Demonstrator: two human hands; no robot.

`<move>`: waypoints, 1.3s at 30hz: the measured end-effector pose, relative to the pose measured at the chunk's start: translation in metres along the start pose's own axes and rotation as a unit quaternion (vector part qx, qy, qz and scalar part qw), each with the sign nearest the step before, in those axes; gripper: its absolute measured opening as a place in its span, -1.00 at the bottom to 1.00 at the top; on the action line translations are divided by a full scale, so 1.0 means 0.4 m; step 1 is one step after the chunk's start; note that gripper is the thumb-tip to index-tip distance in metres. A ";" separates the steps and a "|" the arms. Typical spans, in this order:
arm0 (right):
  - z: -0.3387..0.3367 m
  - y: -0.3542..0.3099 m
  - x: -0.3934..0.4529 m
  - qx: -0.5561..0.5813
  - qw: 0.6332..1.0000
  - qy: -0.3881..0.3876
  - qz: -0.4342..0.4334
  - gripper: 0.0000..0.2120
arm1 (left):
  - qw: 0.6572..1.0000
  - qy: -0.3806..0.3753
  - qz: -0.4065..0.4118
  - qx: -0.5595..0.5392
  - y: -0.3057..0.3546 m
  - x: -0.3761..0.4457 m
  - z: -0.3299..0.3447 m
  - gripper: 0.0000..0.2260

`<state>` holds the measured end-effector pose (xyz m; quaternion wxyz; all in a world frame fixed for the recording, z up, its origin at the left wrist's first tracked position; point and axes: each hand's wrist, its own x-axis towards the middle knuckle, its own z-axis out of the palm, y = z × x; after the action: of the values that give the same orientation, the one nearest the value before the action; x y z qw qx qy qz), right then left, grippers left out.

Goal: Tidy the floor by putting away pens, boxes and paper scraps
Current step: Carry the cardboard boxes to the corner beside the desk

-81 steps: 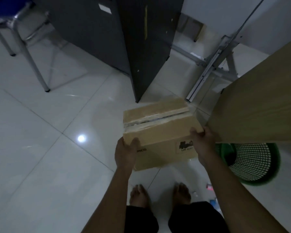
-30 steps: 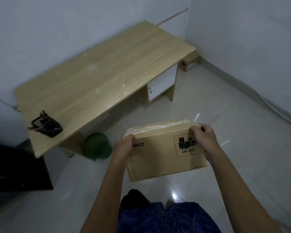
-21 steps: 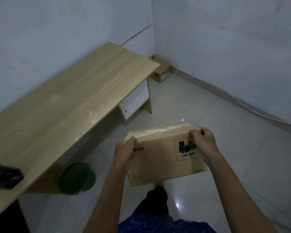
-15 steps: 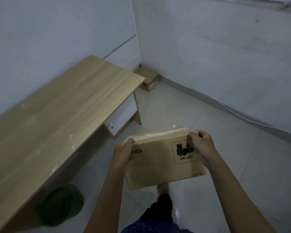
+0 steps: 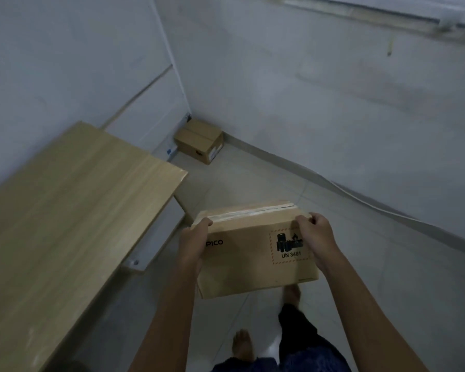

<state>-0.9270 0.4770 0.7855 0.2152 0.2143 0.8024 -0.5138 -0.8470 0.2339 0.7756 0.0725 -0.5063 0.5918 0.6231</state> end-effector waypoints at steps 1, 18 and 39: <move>-0.003 -0.024 0.042 -0.004 1.000 -0.003 0.001 -0.63 | 1.000 0.003 0.000 0.004 0.029 0.024 0.027 -0.47; 0.034 -0.544 0.745 -0.011 0.995 -0.099 0.008 -0.80 | 0.993 0.089 -0.039 -0.072 0.514 0.377 0.363 -0.45; 0.589 -1.117 1.239 -0.100 0.981 -0.163 -0.027 -0.72 | 0.979 0.156 -0.085 -0.103 1.080 1.116 0.184 -0.56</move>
<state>-1.5540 0.1520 0.7428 0.3496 0.0839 0.8091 -0.4648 -1.3978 -0.0587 0.7268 -0.0208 -0.6501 0.4831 0.5861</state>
